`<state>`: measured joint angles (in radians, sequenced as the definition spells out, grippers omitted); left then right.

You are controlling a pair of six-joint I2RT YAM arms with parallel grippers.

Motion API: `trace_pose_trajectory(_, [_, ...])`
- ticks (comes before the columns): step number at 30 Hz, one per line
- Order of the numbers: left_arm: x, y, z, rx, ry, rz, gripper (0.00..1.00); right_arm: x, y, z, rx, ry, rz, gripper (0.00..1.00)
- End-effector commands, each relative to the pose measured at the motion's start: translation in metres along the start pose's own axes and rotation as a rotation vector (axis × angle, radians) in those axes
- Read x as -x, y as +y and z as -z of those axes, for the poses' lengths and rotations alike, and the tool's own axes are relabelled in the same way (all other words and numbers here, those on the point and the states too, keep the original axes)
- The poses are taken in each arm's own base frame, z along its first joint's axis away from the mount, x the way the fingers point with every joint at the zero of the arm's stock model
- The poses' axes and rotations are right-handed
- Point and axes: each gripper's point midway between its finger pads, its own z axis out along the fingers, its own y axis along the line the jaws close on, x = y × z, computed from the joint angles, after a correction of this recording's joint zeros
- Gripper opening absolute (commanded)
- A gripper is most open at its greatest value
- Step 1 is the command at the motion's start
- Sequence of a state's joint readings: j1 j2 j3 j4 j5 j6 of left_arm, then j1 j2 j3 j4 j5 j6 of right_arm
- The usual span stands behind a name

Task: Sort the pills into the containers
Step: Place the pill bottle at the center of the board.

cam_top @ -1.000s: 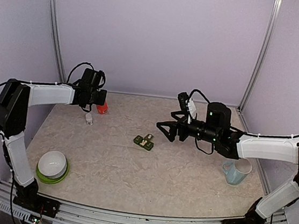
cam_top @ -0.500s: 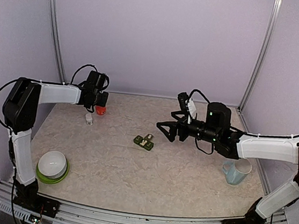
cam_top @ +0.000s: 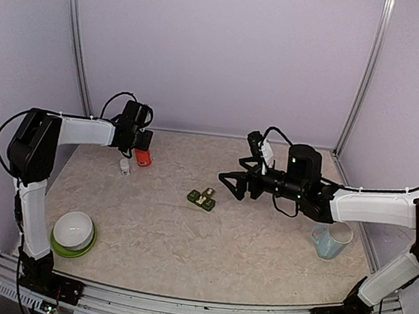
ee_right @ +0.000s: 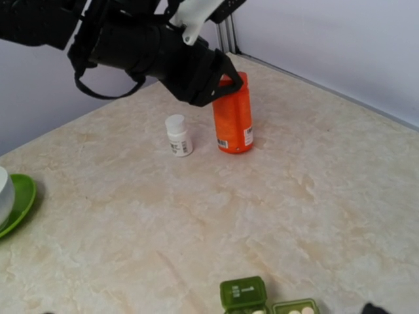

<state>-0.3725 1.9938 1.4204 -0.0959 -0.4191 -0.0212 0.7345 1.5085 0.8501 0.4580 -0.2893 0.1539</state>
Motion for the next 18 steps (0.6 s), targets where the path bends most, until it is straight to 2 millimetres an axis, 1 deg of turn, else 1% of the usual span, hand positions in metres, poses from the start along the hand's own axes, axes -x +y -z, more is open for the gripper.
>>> trace_pose_trajectory(1, [0.028, 0.006, 0.006, -0.019, -0.063, 0.047, 0.65, -0.004, -0.005, -0.004, -0.016, 0.020, -0.001, 1.00])
trace_pose_trajectory(5, [0.046, -0.002, 0.025, -0.085, -0.122, 0.079, 0.78, -0.003, -0.010, -0.008, -0.012, 0.026, -0.026, 1.00])
trace_pose_trajectory(8, [0.052, -0.013, 0.043, -0.162, -0.158, 0.107, 0.89, -0.002, -0.015, -0.011, 0.000, 0.032, -0.053, 1.00])
trace_pose_trajectory(10, [0.051, -0.027, 0.056, -0.234, -0.171, 0.118, 0.98, -0.001, -0.023, -0.014, 0.004, 0.038, -0.089, 1.00])
trace_pose_trajectory(13, [0.040, -0.050, 0.072, -0.331, -0.166, 0.132, 0.99, -0.003, -0.035, -0.021, 0.023, 0.060, -0.164, 1.00])
trace_pose_trajectory(16, [0.020, -0.077, 0.084, -0.436, -0.141, 0.140, 0.99, -0.009, -0.047, -0.030, 0.056, 0.093, -0.249, 1.00])
trace_pose_trajectory(18, [0.005, -0.092, 0.090, -0.469, -0.119, 0.129, 0.99, -0.018, -0.054, -0.037, 0.070, 0.125, -0.300, 0.99])
